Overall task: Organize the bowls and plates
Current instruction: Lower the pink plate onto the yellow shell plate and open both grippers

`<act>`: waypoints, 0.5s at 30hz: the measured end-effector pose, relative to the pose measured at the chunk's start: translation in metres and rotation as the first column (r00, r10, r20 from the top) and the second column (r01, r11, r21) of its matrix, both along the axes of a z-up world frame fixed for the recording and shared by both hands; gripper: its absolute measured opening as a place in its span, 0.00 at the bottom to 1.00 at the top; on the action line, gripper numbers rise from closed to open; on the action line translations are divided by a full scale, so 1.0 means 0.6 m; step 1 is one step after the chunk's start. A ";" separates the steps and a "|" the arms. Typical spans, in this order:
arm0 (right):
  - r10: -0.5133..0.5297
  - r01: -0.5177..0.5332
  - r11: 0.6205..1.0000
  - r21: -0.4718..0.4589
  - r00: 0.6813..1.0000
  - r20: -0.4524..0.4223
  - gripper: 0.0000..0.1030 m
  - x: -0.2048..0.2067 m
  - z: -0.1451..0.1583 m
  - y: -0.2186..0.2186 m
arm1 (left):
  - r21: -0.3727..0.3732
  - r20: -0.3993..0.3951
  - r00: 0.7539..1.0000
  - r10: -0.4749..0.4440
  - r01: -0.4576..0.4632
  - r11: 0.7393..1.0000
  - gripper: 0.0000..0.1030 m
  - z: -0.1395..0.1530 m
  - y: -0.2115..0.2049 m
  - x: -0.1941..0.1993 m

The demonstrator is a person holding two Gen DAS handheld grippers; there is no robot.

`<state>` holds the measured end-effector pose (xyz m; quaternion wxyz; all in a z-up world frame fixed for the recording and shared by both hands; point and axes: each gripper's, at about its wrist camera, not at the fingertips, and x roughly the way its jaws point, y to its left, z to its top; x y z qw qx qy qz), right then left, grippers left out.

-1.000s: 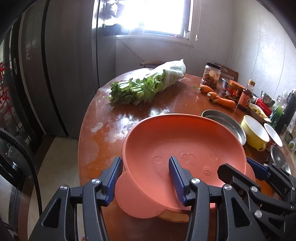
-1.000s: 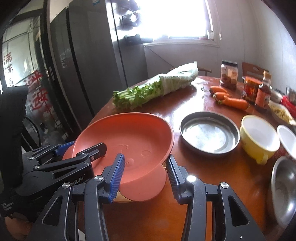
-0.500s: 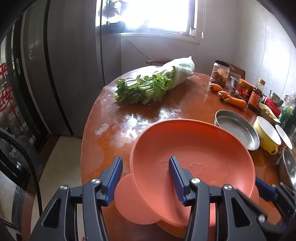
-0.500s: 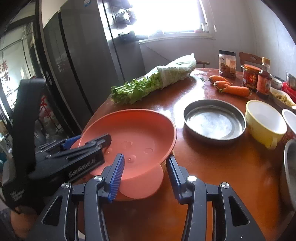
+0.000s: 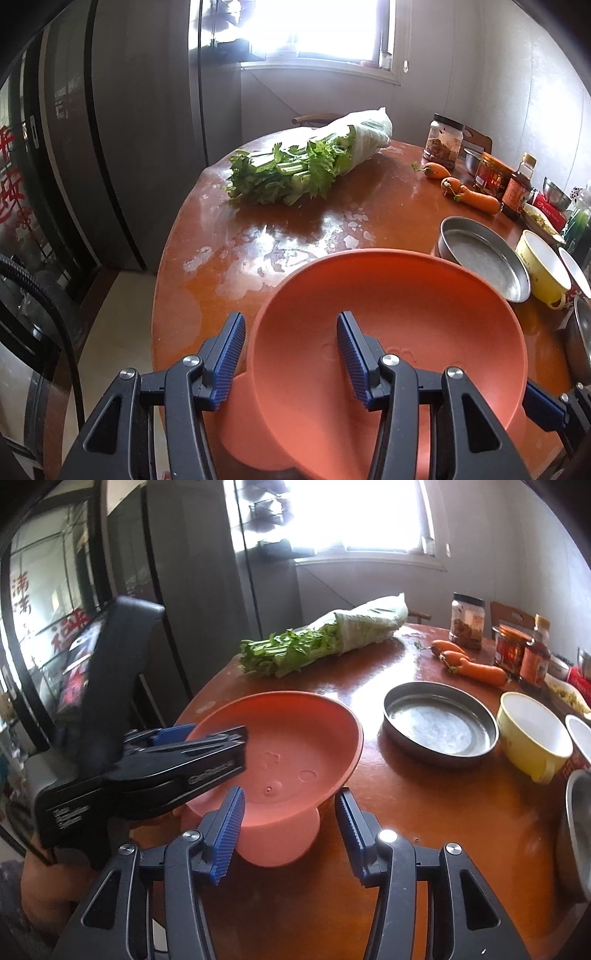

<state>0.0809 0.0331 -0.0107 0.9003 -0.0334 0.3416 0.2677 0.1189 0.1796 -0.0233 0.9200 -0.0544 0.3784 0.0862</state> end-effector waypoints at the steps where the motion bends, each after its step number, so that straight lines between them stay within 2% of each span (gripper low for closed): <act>1: 0.004 -0.004 1.000 -0.004 1.000 0.006 0.52 -0.001 -0.001 -0.001 | 0.003 0.002 1.000 -0.002 0.002 1.000 0.50 0.002 -0.001 0.001; 11: 0.025 -0.023 0.998 0.054 0.999 -0.039 0.56 -0.001 0.001 -0.019 | -0.030 0.024 1.000 0.004 -0.003 1.000 0.51 0.012 0.009 0.004; 15: 0.025 -0.022 0.997 0.068 0.999 -0.043 0.56 -0.002 0.005 -0.025 | -0.011 0.035 0.999 0.003 -0.003 1.000 0.52 0.020 0.006 -0.001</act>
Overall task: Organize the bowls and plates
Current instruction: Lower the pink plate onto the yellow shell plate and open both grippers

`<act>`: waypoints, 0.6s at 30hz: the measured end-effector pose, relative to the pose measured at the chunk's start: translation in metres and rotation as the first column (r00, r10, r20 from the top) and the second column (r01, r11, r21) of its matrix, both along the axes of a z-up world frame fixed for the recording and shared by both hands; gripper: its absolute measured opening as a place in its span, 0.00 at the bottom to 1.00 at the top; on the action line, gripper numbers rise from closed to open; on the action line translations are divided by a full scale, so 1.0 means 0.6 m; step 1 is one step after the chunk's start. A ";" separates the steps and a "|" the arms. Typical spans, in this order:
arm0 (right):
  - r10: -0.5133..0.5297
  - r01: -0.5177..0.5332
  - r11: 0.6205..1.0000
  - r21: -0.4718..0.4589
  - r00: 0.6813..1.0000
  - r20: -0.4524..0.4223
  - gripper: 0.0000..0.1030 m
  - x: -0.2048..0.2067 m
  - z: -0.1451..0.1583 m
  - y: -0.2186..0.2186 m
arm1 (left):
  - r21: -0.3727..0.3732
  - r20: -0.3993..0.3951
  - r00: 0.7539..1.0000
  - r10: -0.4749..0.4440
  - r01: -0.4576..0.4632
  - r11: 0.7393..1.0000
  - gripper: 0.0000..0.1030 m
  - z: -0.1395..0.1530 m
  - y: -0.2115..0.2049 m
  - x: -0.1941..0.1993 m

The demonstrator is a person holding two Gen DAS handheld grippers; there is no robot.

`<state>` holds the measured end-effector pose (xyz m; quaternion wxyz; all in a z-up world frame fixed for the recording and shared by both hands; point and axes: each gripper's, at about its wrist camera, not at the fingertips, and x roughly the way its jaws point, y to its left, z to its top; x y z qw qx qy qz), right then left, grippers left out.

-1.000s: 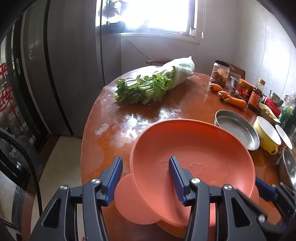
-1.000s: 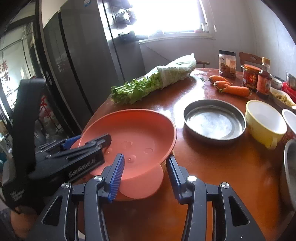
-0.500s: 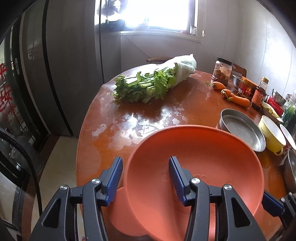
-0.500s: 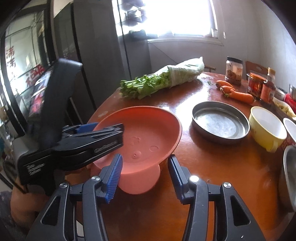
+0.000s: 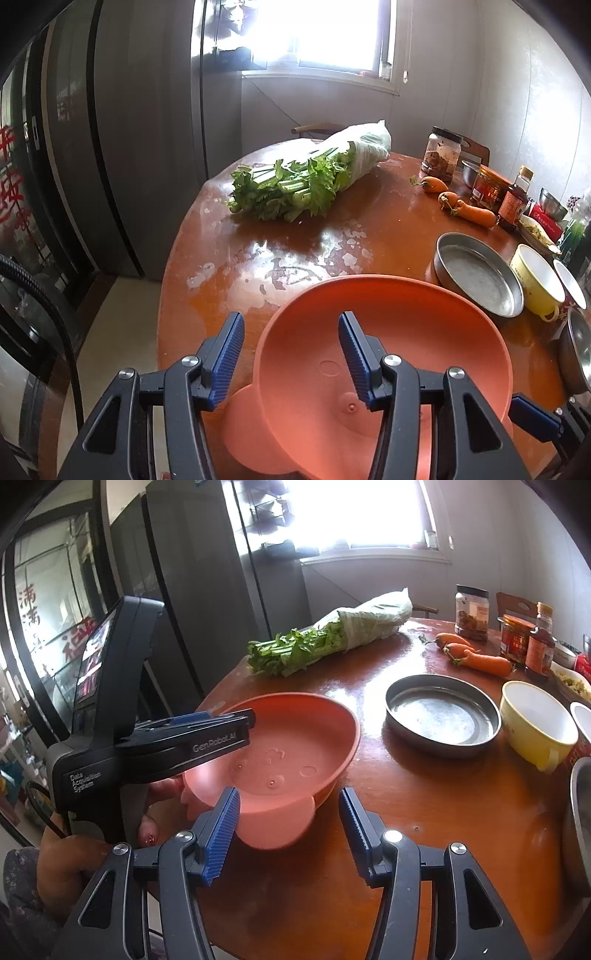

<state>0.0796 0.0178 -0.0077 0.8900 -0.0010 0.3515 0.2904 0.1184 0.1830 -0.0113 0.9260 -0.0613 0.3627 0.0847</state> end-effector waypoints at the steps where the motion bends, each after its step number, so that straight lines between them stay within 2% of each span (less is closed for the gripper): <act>1: -0.003 0.003 1.000 0.002 1.000 0.000 0.56 -0.001 0.002 -0.001 | -0.004 0.002 1.000 0.001 -0.001 1.000 0.52 0.002 0.000 0.000; 9: -0.001 0.001 1.000 0.002 1.000 0.011 0.56 -0.011 0.011 -0.010 | 0.005 0.010 1.000 0.021 -0.021 1.000 0.54 0.016 0.005 -0.031; 13: 0.005 -0.004 0.999 -0.034 1.000 0.020 0.56 -0.014 0.004 -0.001 | 0.025 0.024 0.999 0.039 -0.040 0.999 0.56 0.022 0.011 -0.055; 18: 0.013 -0.013 0.999 -0.053 1.000 -0.001 0.56 -0.007 -0.015 0.015 | 0.042 -0.002 0.999 0.038 -0.037 0.998 0.56 0.009 0.012 -0.048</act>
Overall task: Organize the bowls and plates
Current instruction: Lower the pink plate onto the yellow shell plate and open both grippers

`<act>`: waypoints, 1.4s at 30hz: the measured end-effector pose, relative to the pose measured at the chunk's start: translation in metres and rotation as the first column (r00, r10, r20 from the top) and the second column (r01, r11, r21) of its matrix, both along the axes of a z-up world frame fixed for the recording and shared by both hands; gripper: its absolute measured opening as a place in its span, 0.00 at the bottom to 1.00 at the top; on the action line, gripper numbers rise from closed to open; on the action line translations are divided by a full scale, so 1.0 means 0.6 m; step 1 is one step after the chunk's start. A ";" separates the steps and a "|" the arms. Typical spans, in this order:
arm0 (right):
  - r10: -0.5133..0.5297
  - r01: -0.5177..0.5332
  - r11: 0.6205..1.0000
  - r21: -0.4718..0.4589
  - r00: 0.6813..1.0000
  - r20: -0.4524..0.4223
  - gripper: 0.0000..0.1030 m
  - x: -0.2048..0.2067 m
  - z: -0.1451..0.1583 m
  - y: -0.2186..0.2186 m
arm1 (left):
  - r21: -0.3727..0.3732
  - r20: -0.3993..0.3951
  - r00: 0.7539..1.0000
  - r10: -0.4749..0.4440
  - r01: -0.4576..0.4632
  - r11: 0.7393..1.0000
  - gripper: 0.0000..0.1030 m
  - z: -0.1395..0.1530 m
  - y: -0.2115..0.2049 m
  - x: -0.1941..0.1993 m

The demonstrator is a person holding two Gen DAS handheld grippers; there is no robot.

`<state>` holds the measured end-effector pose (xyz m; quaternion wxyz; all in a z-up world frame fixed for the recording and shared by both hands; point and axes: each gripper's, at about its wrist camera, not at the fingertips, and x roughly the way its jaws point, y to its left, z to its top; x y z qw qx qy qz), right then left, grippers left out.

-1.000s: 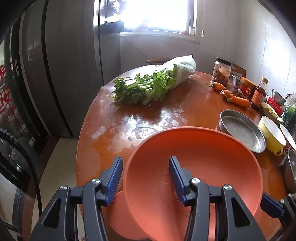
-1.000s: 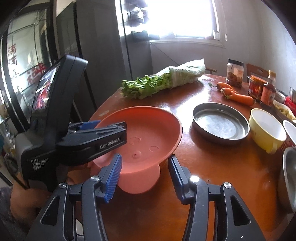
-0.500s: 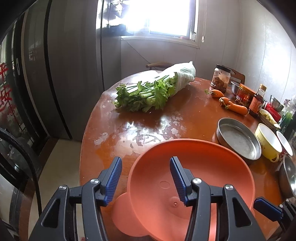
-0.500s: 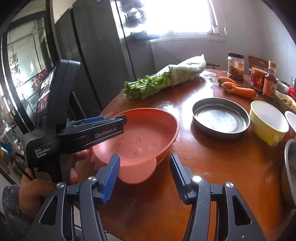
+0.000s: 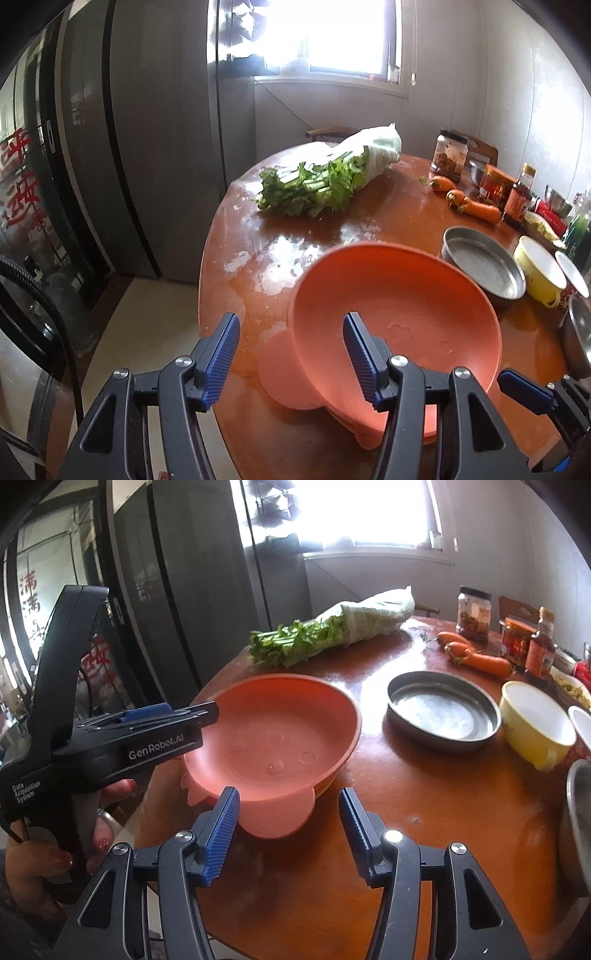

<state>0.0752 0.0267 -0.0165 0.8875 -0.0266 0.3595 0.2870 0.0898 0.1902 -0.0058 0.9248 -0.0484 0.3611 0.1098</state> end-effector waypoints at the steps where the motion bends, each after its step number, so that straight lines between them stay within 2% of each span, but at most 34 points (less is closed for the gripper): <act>1: 0.000 0.000 1.000 -0.001 1.000 0.002 0.56 0.001 -0.001 0.002 | 0.002 -0.003 1.000 0.000 0.000 1.000 0.56 -0.004 0.000 0.004; 6: -0.003 0.003 1.000 0.004 1.000 0.004 0.56 0.014 -0.001 0.008 | 0.012 -0.031 1.000 -0.002 0.002 1.000 0.56 -0.023 0.003 0.029; 14: 0.007 -0.007 1.000 0.009 1.000 0.014 0.58 0.025 0.000 0.018 | 0.039 -0.021 1.000 -0.006 0.007 0.999 0.56 -0.019 0.004 0.058; 16: 0.021 -0.021 0.999 0.028 1.000 0.007 0.58 0.027 0.001 0.014 | 0.047 -0.039 0.999 -0.006 0.008 0.999 0.57 -0.020 0.003 0.069; 21: 0.004 -0.004 0.999 0.048 1.000 0.002 0.59 0.036 0.008 -0.015 | 0.060 -0.070 0.997 -0.034 0.038 0.997 0.57 -0.015 -0.005 0.086; 24: -0.021 0.021 0.998 0.051 1.000 0.014 0.59 0.042 0.020 -0.040 | 0.021 -0.068 0.996 -0.049 0.051 0.998 0.57 -0.014 -0.005 0.089; 28: -0.083 0.082 0.995 0.049 0.996 0.020 0.61 0.064 0.030 -0.076 | 0.008 -0.055 0.997 -0.044 0.045 0.999 0.57 -0.011 -0.007 0.084; 32: -0.102 0.102 0.995 0.020 0.995 0.017 0.61 0.084 0.031 -0.097 | 0.005 -0.027 0.997 -0.066 0.066 0.998 0.57 0.004 -0.015 0.076; 36: -0.104 0.105 0.993 -0.050 0.994 0.031 0.61 0.106 0.027 -0.115 | 0.011 -0.009 0.997 -0.071 0.072 0.997 0.57 0.017 -0.022 0.066; 42: -0.077 0.082 0.991 -0.104 0.996 0.049 0.61 0.136 0.018 -0.111 | -0.015 0.023 0.995 -0.099 0.099 0.995 0.58 0.032 -0.039 0.042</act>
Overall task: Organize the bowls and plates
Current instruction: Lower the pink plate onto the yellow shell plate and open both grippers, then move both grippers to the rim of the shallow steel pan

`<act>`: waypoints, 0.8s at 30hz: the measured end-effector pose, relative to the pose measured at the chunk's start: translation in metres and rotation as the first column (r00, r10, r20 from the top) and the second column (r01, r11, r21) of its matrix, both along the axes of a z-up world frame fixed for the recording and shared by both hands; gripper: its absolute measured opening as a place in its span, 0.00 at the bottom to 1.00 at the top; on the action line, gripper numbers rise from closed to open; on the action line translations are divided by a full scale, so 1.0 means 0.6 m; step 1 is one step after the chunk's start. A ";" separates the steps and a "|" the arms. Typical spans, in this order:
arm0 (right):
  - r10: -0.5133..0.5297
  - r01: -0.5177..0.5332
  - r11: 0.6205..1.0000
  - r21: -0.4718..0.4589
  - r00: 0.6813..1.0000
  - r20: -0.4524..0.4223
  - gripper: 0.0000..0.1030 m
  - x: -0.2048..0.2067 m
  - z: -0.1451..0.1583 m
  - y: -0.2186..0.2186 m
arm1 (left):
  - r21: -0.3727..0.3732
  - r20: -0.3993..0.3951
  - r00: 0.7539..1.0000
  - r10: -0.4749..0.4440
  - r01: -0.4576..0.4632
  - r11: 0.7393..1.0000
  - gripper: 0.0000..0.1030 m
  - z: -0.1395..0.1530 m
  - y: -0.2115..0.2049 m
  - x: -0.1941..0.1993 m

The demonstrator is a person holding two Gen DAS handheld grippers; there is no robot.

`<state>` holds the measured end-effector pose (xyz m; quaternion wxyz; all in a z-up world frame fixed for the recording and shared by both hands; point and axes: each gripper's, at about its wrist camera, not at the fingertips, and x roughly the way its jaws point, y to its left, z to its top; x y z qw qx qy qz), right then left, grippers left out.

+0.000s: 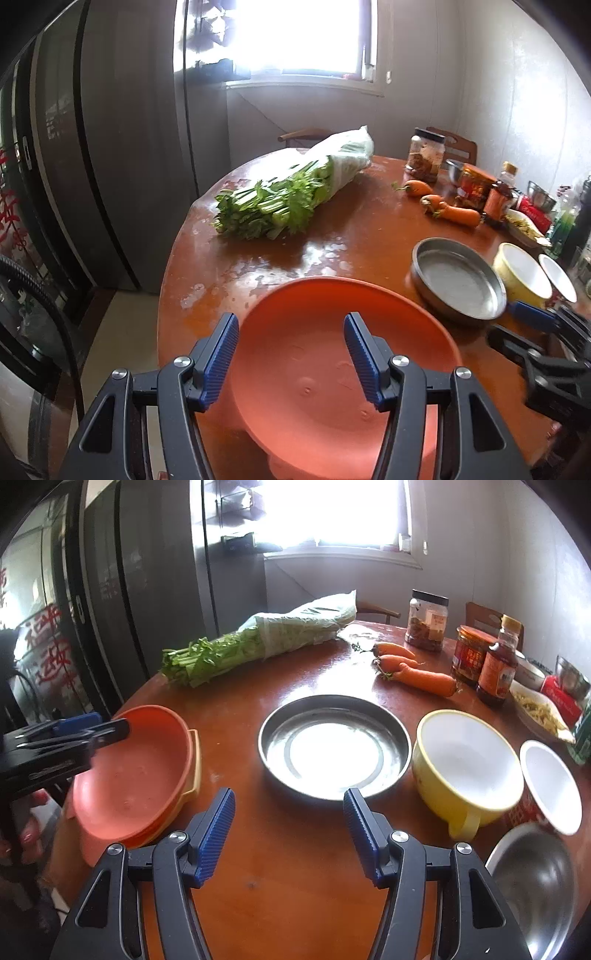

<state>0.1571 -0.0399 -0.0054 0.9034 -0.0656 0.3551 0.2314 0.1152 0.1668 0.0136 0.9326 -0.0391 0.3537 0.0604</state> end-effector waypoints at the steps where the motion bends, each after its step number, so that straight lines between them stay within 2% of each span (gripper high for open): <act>1: 0.010 -0.010 1.000 -0.002 1.000 -0.004 0.61 0.006 -0.001 0.003 | 0.002 0.003 1.000 -0.009 0.009 1.000 0.58 0.002 -0.006 -0.005; 6: 0.040 -0.039 0.996 -0.085 0.999 0.006 0.61 0.032 -0.010 0.030 | 0.055 0.019 0.998 -0.053 0.052 0.997 0.62 0.009 -0.044 -0.035; 10: 0.063 -0.065 0.993 -0.099 0.998 -0.017 0.58 0.053 -0.019 0.046 | 0.042 0.032 0.994 -0.109 0.107 0.993 0.63 0.014 -0.074 -0.056; 12: 0.087 -0.090 0.993 -0.079 0.995 -0.048 0.54 0.067 -0.021 0.056 | 0.041 0.038 0.992 -0.123 0.122 0.992 0.64 0.013 -0.086 -0.064; 14: 0.104 -0.108 0.990 -0.087 0.993 -0.056 0.45 0.071 -0.023 0.065 | 0.038 0.033 0.990 -0.134 0.133 0.990 0.64 0.012 -0.097 -0.067; 17: 0.141 -0.148 0.986 -0.082 0.986 -0.088 0.39 0.066 -0.031 0.073 | 0.044 0.032 0.985 -0.170 0.169 0.985 0.64 0.013 -0.114 -0.074; 24: 0.158 -0.166 0.983 -0.083 0.983 -0.096 0.38 0.023 -0.039 0.054 | 0.048 0.038 0.978 -0.207 0.205 0.978 0.64 0.013 -0.142 -0.087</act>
